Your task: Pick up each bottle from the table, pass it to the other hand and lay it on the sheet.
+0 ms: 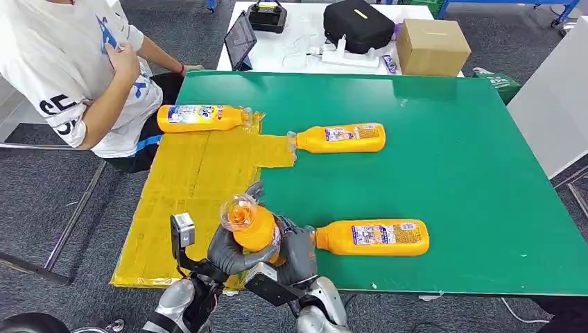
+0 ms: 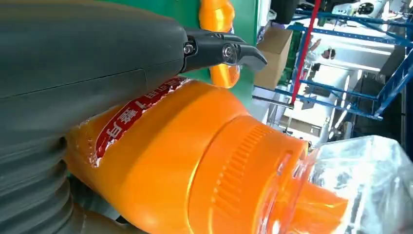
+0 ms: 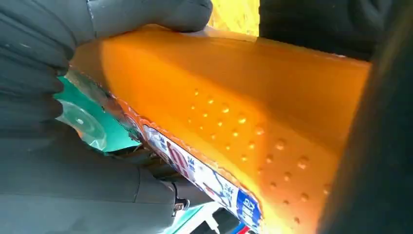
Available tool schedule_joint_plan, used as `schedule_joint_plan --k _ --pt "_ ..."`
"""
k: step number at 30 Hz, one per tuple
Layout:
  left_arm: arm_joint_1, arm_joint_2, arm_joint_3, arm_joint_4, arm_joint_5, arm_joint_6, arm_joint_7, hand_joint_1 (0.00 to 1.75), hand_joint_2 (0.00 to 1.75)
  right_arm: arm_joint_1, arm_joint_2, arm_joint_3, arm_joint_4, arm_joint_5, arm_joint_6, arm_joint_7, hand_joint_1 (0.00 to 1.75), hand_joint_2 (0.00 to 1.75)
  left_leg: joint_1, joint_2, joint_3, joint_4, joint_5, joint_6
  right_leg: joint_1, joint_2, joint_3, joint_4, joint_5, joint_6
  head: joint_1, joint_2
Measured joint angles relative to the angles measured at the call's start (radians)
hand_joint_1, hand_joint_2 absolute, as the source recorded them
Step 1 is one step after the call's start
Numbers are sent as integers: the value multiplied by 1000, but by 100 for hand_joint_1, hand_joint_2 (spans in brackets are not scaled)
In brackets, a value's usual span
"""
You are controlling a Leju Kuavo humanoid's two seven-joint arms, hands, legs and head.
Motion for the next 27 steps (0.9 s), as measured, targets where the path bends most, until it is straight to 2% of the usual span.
schedule_joint_plan --k 6,7,8,20,21,27 --pt "0 3 6 8 41 -35 6 2 175 -6 6 6 13 -2 0 0 175 175 0 0 0 0 0 0 0 0 0 0 0 0 0 0" --pt "0 3 8 9 44 -38 7 148 175 -6 6 6 15 -2 0 0 175 175 0 0 0 0 0 0 0 0 0 0 0 0 0 0" --pt "0 3 10 10 45 -39 7 175 175 -7 7 7 17 -3 0 0 175 175 0 0 0 0 0 0 0 0 0 0 0 0 0 0" --pt "0 6 16 13 47 -51 2 175 175 -13 8 11 27 -3 -2 1 175 175 0 0 0 0 0 0 0 0 0 0 0 0 0 0" --pt "0 6 16 13 42 -50 0 175 175 -13 8 11 27 -4 -2 1 3 0 0 0 0 0 0 0 0 0 0 0 0 0 0 0" --pt "-5 6 14 13 14 -41 -7 175 175 -13 14 13 27 -28 0 -1 0 0 0 0 0 0 0 0 0 0 0 0 0 0 0 0"
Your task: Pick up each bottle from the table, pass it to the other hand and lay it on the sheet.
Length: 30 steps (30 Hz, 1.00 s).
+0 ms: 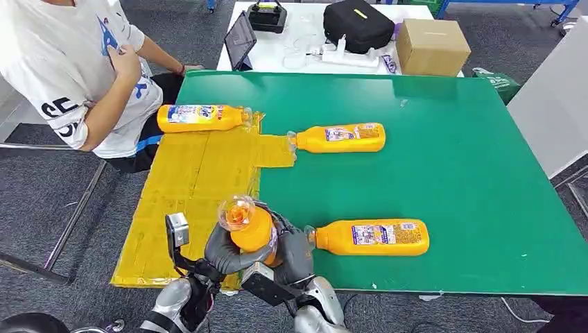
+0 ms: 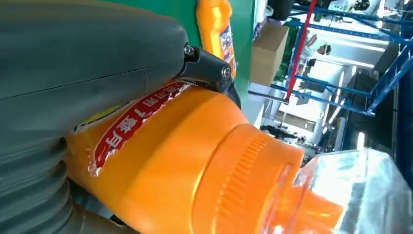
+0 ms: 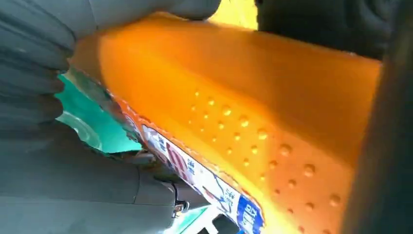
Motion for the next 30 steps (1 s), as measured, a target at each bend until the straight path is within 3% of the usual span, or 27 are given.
schedule_joint_plan --k 9,19,30 --pt "-1 -5 0 -8 -20 46 -7 175 175 10 1 -1 -44 -99 75 -32 0 0 0 0 0 0 0 0 0 0 0 0 0 0 0 0" --pt "-33 -39 58 -74 -211 389 -81 175 175 74 -32 -1 -301 -222 175 -64 0 0 0 1 0 0 0 0 0 0 -2 0 0 0 0 0" --pt "-87 -48 193 -131 -443 729 -157 175 175 169 -48 -42 -615 -329 95 -119 0 0 0 0 -2 0 1 -1 0 0 -2 0 0 0 0 0"
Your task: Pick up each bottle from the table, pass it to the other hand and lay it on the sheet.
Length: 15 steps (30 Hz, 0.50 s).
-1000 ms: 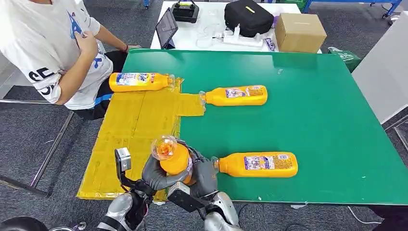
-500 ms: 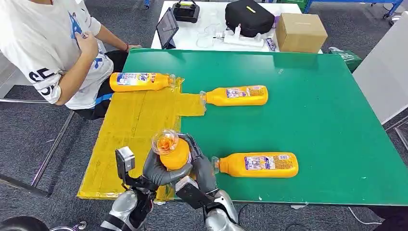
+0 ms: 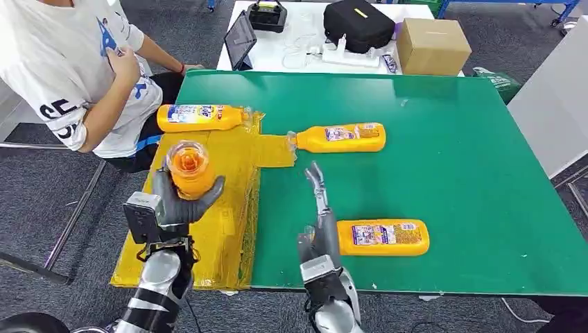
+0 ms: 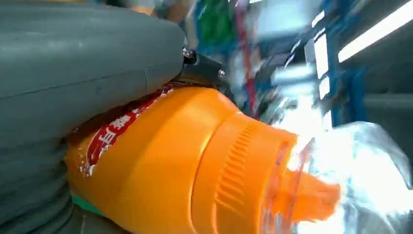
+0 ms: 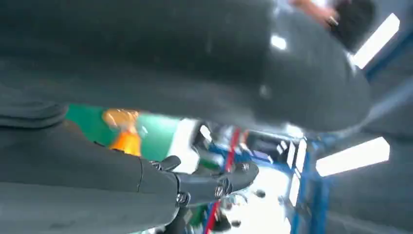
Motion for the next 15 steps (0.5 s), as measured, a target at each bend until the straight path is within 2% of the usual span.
schedule_joint_plan --k 4,7,11,15 --pt "-41 7 18 20 -242 107 35 175 175 14 -3 -5 -102 -1 -115 -13 0 0 0 0 0 0 0 0 0 0 0 0 0 0 0 0" --pt "-99 26 20 89 -470 132 97 175 175 13 -10 -5 -171 6 -187 -16 0 0 0 0 0 0 0 0 0 0 0 0 0 0 0 0" --pt "-187 60 4 239 -723 137 166 175 175 13 -13 -5 -235 25 -198 -16 0 0 0 0 0 0 2 -1 0 0 0 0 1 0 0 0" --pt "-258 97 -37 407 -892 74 190 175 175 12 -20 -5 -265 12 -202 -16 0 0 0 0 0 0 2 0 0 0 0 1 1 0 0 0"
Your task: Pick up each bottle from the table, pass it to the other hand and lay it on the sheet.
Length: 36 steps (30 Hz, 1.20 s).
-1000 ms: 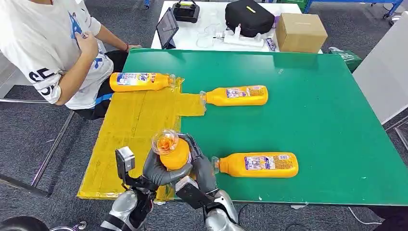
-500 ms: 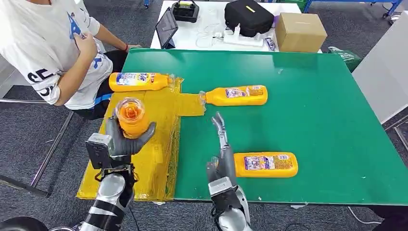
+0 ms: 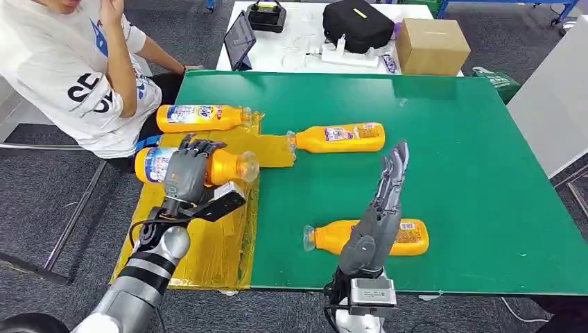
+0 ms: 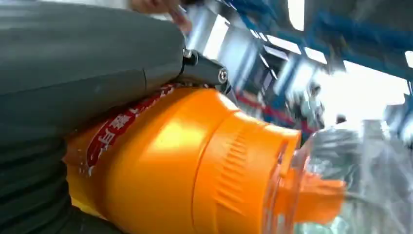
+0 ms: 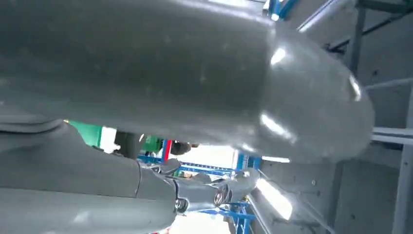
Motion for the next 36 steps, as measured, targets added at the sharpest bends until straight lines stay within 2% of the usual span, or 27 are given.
schedule_joint_plan --k 7,12,19,20,21,22,23,28,36 --pt "-60 61 -82 201 -97 -40 0 175 175 0 -22 0 -1 -14 10 0 0 0 0 0 -1 0 0 0 0 0 -1 0 0 0 0 0" --pt "-77 78 -102 254 -98 -43 -1 175 175 -1 -31 0 -1 -16 11 0 0 0 0 0 -1 0 0 0 0 0 -1 0 0 0 0 0" --pt "-86 105 -123 310 -74 -136 -53 175 175 -2 -36 0 1 -62 56 0 0 0 0 0 -1 0 0 0 0 0 -1 0 0 0 0 0" --pt "-86 109 -124 316 -60 -146 -61 9 175 -2 -36 0 3 -67 63 0 0 0 0 -1 -1 0 0 0 0 0 -1 0 0 0 0 0" --pt "-86 113 -124 320 -50 -157 -67 0 175 -3 -36 0 5 -69 72 0 0 0 0 -1 -1 0 0 0 0 0 -1 0 0 0 0 0" --pt "-86 115 -124 323 -36 -168 -72 0 175 -4 -36 0 8 -71 79 0 0 0 0 -1 -1 0 0 0 0 0 -1 0 0 0 0 0" --pt "-86 117 -124 324 -23 -180 -76 0 0 -5 -36 0 12 -71 85 0 0 0 0 -1 -1 0 0 0 0 0 -1 0 0 0 0 0" --pt "-77 121 -120 327 61 -279 -102 0 0 -6 -29 -5 45 -81 127 0 0 0 0 -1 -1 0 0 0 0 0 0 0 0 0 0 0" --pt "-69 122 -120 326 77 -297 -110 0 0 -6 -21 -13 73 -82 138 0 0 0 0 -4 2 0 0 0 0 -3 4 0 0 0 0 0"
